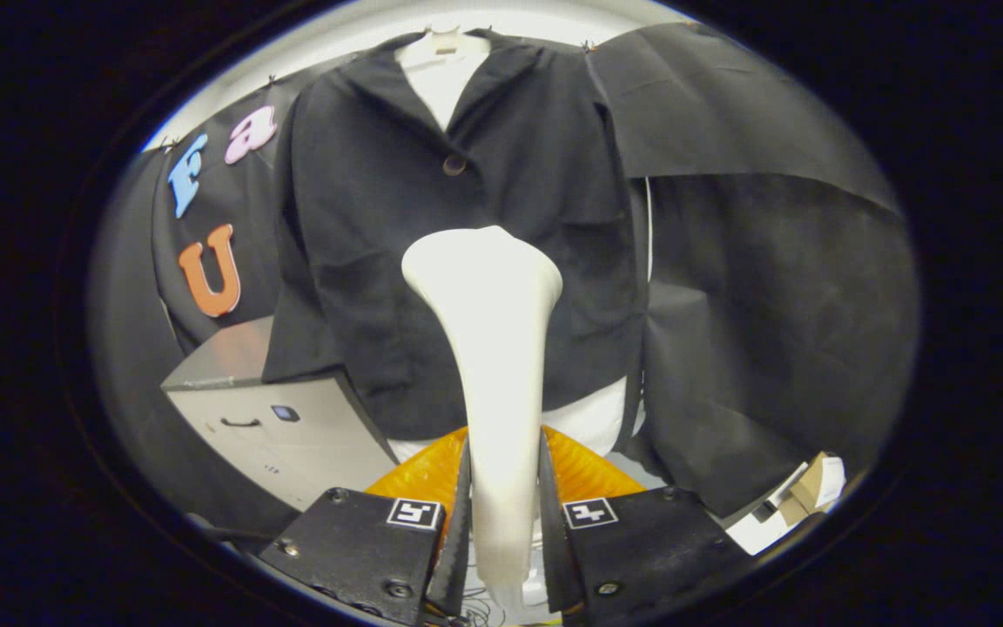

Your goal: Iron the clothes twice with a garment steamer, once on the left side and once on the right side.

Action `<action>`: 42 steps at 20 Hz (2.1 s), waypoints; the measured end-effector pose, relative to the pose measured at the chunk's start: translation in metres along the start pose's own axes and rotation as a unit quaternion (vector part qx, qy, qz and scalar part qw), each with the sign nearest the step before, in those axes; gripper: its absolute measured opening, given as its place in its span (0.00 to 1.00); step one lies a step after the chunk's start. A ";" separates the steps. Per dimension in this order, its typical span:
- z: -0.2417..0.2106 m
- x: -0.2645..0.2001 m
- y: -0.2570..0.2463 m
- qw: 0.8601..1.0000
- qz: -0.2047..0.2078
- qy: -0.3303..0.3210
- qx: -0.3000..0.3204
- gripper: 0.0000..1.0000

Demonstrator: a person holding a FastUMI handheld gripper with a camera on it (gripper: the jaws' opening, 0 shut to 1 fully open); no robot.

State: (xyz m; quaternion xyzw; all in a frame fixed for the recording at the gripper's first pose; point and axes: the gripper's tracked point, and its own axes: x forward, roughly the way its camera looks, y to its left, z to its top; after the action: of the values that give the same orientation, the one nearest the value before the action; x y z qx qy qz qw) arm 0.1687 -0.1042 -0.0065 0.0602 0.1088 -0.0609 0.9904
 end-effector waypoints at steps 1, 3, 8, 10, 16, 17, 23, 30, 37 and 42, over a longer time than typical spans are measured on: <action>0.016 -0.005 -0.008 1.000 -0.004 -0.013 0.000 0.38; 0.047 -0.013 -0.020 0.999 -0.009 -0.042 0.005 0.38; 0.127 -0.022 -0.040 0.995 -0.018 -0.101 -0.007 0.38; 0.163 -0.019 -0.041 0.992 -0.018 -0.125 -0.012 0.38; 0.247 -0.002 -0.037 0.988 -0.010 -0.156 -0.007 0.38; 0.253 0.004 -0.039 0.988 -0.014 -0.154 -0.010 0.38; 0.254 0.034 -0.035 0.988 -0.033 -0.149 -0.036 0.38; 0.224 0.043 -0.033 0.986 -0.052 -0.144 -0.071 0.38; 0.176 0.053 -0.033 0.989 -0.064 -0.113 -0.076 0.38; 0.137 0.062 -0.032 0.990 -0.078 -0.087 -0.082 0.38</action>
State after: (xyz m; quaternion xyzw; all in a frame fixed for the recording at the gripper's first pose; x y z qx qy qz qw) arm 0.2526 -0.1609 0.1086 -0.0354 0.0309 -0.1340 0.9899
